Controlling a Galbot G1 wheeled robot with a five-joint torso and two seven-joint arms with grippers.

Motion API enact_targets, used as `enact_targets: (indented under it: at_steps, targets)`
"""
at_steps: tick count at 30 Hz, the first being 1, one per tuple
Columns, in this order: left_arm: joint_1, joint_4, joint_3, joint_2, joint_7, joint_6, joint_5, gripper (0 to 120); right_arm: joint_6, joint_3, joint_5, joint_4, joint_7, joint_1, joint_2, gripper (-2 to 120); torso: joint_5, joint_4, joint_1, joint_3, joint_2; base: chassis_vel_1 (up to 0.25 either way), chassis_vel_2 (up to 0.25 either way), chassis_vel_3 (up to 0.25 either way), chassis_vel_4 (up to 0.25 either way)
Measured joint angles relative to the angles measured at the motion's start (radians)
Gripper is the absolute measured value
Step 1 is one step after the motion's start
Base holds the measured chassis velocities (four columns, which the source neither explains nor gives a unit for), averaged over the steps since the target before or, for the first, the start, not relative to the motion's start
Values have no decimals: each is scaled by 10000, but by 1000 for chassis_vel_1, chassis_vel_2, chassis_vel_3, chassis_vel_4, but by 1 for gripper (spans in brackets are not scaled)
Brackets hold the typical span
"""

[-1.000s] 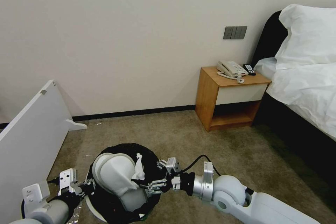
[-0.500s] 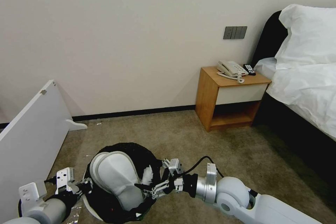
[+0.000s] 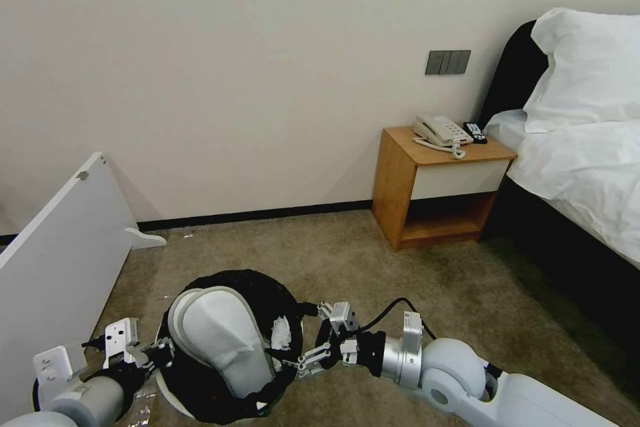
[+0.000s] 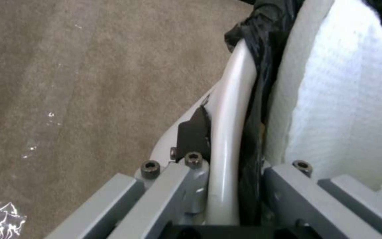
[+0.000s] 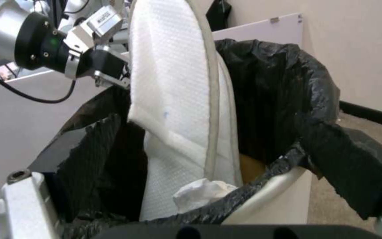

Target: Pick up the trash bin, then pick up the garbage from the floor and place it into the trash bin.

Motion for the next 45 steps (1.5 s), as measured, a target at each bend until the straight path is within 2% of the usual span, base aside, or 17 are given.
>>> enact_targets:
  at_steps: [6,12,15,17,19,20,22,24,25,26,29,33,35,37,38,41,45]
  targets:
    - [7,17,-46,-4,8,0,-8,1,156,594,97,342,323,-61,0,100,0,2,0,0,0,0,0,0,0]
    - [-39,16,-79,-76,29,-1,-8,1,548,1935,117,699,1179,-508,-131,100,0,0,0,0,0,0,0,0,0]
    - [-96,75,-199,-155,73,-1,15,1,618,3997,184,744,1888,-1365,-238,100,2,0,0,0,0,0,0,0,0]
    - [-118,103,-209,-179,110,0,88,1,607,4584,174,745,2071,-1621,-238,100,3,-1,0,0,0,0,0,0,0]
    - [-175,209,-219,-308,375,-1,556,1,521,6147,-70,747,2543,-2390,-164,100,0,1,0,0,0,0,0,0,0]
    - [-175,209,-219,-308,375,-1,556,1,521,6147,-70,747,2543,-2390,-164,100,0,1,0,0,0,0,0,0,0]
    - [-169,242,-258,-420,496,-1,728,1,345,7759,-480,866,3034,-3410,10,100,-1,3,0,0,0,0,0,0,0]
    - [-155,241,-261,-427,525,-1,739,1,255,8143,-627,952,3174,-3722,100,100,-1,1,0,0,1,0,0,0,0]
    - [-123,219,-275,-415,591,0,758,1,26,9205,-1194,1213,3637,-4734,498,100,2,-6,0,0,0,0,0,0,0]
    - [-123,219,-275,-415,591,0,758,1,26,9205,-1194,1213,3637,-4734,498,100,2,-6,0,0,0,0,0,0,0]
    - [-181,152,-287,-338,604,-1,774,1,-73,10158,-2194,1487,4145,-5724,1189,100,2,-2,0,0,1,0,0,0,0]
    - [-291,127,-217,-234,766,-1,1077,1,576,10940,-3576,1683,4614,-6664,2335,100,-1,2,0,-1,0,0,0,0,0]
    - [-305,148,-190,-213,849,-1,1243,1,710,11047,-3809,1716,4620,-6823,2565,100,0,0,0,-1,1,0,0,0,0]
    - [-364,250,-107,-167,1092,0,1646,1,862,11438,-4882,1984,4526,-7402,3898,100,-2,0,0,-1,1,0,0,0,0]
    - [-364,250,-107,-167,1092,0,1646,1,862,11438,-4882,1984,4526,-7402,3898,100,-2,0,0,-1,1,0,0,0,0]
    - [-496,373,-78,-127,1241,-1,1748,1,747,11556,-6248,2359,4306,-7787,5255,100,-4,-1,-1,-1,1,0,0,0,0]
    - [-664,447,-97,-162,1275,0,1795,1,802,11567,-6930,2511,4001,-7933,5804,100,-3,2,-1,-1,1,0,0,0,0]
